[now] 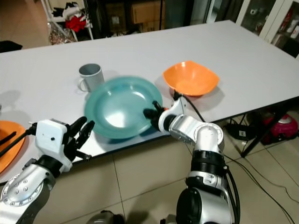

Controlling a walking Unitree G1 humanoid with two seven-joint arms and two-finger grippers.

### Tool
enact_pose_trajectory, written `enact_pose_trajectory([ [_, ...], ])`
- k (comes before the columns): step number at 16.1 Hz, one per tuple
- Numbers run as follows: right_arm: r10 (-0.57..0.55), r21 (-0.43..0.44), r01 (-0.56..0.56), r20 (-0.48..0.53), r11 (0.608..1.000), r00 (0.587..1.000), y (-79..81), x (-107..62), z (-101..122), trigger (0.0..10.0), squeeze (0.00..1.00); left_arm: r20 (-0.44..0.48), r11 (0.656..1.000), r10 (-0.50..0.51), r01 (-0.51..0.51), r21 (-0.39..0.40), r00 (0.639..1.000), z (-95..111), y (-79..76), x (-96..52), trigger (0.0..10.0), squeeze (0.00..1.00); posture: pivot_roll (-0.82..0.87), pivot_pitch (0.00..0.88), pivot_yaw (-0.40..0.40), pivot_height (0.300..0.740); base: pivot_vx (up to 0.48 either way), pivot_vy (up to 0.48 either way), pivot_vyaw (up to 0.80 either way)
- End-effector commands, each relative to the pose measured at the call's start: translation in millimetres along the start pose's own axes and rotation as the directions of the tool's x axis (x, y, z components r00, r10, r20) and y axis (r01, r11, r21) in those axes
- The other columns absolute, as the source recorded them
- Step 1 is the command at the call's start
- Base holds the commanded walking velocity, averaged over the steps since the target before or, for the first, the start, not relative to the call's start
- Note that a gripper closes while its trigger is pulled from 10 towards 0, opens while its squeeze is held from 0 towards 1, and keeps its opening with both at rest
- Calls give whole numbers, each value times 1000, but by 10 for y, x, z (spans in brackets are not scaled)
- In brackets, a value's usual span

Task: Setting the table

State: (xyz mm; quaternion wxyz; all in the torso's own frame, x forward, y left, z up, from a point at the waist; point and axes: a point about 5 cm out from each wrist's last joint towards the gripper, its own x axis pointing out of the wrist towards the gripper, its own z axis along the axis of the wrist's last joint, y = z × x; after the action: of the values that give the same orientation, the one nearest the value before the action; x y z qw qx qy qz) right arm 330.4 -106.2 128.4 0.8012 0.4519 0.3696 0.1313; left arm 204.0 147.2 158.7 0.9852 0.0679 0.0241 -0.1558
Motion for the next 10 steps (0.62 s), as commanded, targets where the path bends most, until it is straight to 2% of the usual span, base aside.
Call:
enact_pose_trajectory([
  [1,11,-5,-10,39,1000,999,99,-9,92,10000,0,-4,1000,-25,25,-1,1000,13,-26,-15,10000,0,-51,71,35,740,0,0,0],
  [4,-80,27,78,91,997,993,52,19,174,10000,0,-14,998,-55,55,-11,998,11,-74,-23,10000,0,-54,76,34,740,0,0,0],
  [9,-103,64,96,102,993,990,83,100,202,10000,0,-29,997,-71,71,-13,997,2,-91,-41,10000,0,-49,90,35,740,0,0,0],
  [10,-92,66,87,82,994,992,117,137,179,10000,749,-31,997,-74,73,-11,997,2,-92,-43,10000,0,-46,92,36,740,0,0,0],
])
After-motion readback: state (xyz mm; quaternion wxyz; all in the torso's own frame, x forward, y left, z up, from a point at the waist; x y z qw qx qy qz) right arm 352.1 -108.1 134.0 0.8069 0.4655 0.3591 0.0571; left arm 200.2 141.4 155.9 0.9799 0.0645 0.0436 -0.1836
